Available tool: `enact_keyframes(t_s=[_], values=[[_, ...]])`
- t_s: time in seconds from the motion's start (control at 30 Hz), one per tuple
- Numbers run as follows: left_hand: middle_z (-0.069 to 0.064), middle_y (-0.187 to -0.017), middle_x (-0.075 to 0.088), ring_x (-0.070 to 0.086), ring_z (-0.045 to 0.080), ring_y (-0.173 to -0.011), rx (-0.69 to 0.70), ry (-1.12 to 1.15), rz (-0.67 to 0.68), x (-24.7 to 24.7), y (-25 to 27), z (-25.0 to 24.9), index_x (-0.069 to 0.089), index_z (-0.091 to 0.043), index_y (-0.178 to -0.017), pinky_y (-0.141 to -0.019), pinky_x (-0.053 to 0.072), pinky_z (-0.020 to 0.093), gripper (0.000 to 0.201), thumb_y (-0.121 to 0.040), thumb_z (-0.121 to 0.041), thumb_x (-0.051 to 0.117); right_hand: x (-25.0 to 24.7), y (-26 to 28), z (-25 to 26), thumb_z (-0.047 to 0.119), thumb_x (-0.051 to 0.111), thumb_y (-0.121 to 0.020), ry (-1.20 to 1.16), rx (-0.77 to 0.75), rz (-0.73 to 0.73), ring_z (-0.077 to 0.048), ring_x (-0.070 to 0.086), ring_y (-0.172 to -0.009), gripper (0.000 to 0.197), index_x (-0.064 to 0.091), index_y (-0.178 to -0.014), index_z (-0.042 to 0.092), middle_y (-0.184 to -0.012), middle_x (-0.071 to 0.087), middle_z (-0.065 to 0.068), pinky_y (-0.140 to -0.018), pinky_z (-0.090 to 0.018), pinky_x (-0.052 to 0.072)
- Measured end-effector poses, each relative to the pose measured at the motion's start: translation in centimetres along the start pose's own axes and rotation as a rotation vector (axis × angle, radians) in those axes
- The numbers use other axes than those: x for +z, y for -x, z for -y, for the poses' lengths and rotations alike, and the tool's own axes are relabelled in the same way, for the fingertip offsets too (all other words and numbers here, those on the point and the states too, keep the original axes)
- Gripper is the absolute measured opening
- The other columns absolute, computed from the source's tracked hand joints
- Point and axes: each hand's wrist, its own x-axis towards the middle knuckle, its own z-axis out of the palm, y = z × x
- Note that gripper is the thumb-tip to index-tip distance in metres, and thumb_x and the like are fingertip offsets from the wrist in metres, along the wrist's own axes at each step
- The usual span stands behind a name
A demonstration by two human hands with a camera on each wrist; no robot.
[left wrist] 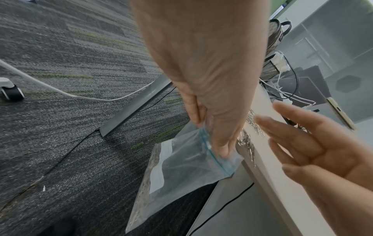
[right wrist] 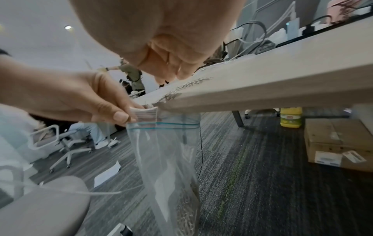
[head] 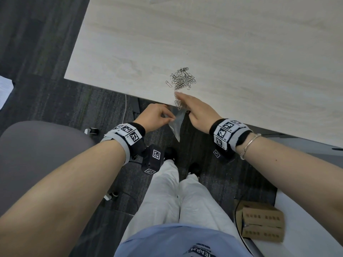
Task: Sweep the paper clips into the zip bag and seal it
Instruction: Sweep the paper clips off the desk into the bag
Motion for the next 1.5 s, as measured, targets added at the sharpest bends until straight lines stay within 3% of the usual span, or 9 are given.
enact_keyframes(t_s=[0.13,0.4,0.63,0.8,1.03,1.13,1.27,1.37,1.5], values=[[0.007,-0.099,0.072,0.058,0.025,-0.109,-0.008,0.001,0.001,0.0,0.0,0.0,0.076,-0.016,-0.093,-0.093,0.044,0.033,0.013,-0.083,-0.022,0.070,0.2,0.3,0.0,-0.006,0.035,-0.086,-0.022,0.117,-0.118,-0.022,0.028,-0.139,0.068,0.016,-0.148,0.015,-0.151,0.030,-0.010,-0.113,-0.031,0.025],[0.010,-0.111,0.069,0.050,0.022,-0.124,0.006,0.008,-0.006,0.6,0.1,0.1,0.075,-0.014,-0.094,-0.103,0.040,0.034,0.013,-0.084,-0.018,0.068,2.4,1.3,1.7,-0.002,0.036,-0.088,-0.035,0.112,0.067,-0.020,0.019,-0.144,0.074,0.003,-0.150,0.021,-0.157,0.013,-0.008,-0.116,-0.031,0.022],[0.011,-0.111,0.069,0.044,0.021,-0.131,0.027,0.029,0.001,1.3,-0.2,-0.2,0.075,-0.014,-0.095,-0.105,0.039,0.035,0.014,-0.083,-0.017,0.068,0.6,1.6,0.8,-0.008,0.034,-0.083,-0.151,0.176,-0.136,-0.015,0.029,-0.139,0.077,0.010,-0.150,0.021,-0.153,0.030,0.000,-0.110,-0.019,0.019],[0.010,-0.115,0.067,0.042,0.020,-0.133,0.018,0.041,-0.001,1.5,-0.2,-0.1,0.075,-0.017,-0.096,-0.107,0.039,0.040,0.015,-0.083,-0.020,0.069,0.6,2.8,-0.9,-0.005,0.036,-0.084,-0.083,0.199,-0.129,-0.018,0.030,-0.138,0.070,0.018,-0.148,0.018,-0.151,0.032,-0.004,-0.113,-0.024,0.021],[0.015,-0.108,0.068,0.058,0.023,-0.108,0.004,0.053,-0.024,1.3,0.0,-0.3,0.076,-0.016,-0.092,-0.095,0.048,0.043,0.012,-0.082,-0.021,0.069,0.7,-1.1,1.3,-0.004,0.037,-0.084,0.010,0.052,-0.016,-0.023,0.027,-0.140,0.070,0.017,-0.148,0.015,-0.153,0.026,-0.010,-0.115,-0.039,0.026],[0.012,-0.114,0.066,0.056,0.023,-0.116,-0.013,0.054,-0.044,1.3,-0.1,-0.1,0.076,-0.017,-0.092,-0.098,0.047,0.038,0.012,-0.082,-0.020,0.070,0.8,-1.9,1.2,-0.002,0.038,-0.085,0.065,0.050,0.048,-0.024,0.026,-0.141,0.070,0.017,-0.148,0.017,-0.154,0.025,-0.010,-0.114,-0.041,0.028],[0.002,-0.096,0.069,0.061,0.017,-0.099,0.009,0.051,-0.047,1.3,-0.2,-0.1,0.076,-0.015,-0.091,-0.091,0.049,0.036,0.011,-0.082,-0.018,0.070,0.8,-0.1,0.8,-0.001,0.037,-0.087,0.080,0.019,0.105,-0.021,0.031,-0.138,0.068,0.016,-0.148,0.019,-0.153,0.028,-0.006,-0.110,-0.038,0.033],[0.005,-0.101,0.071,0.063,0.020,-0.100,0.021,0.039,-0.043,1.3,-0.2,-0.2,0.076,-0.013,-0.092,-0.092,0.050,0.040,0.012,-0.082,-0.017,0.069,0.8,1.3,1.0,-0.002,0.037,-0.087,0.039,-0.003,0.158,-0.020,0.033,-0.137,0.067,0.019,-0.148,0.017,-0.150,0.033,-0.007,-0.111,-0.033,0.030],[0.011,-0.100,0.071,0.059,0.026,-0.108,-0.004,0.041,-0.045,1.2,-0.1,-0.4,0.076,-0.015,-0.093,-0.093,0.047,0.037,0.013,-0.082,-0.019,0.070,-0.2,0.5,0.2,-0.008,0.037,-0.081,-0.058,0.049,-0.131,-0.023,0.032,-0.137,0.066,0.031,-0.143,0.013,-0.147,0.037,-0.011,-0.115,-0.037,0.025]])
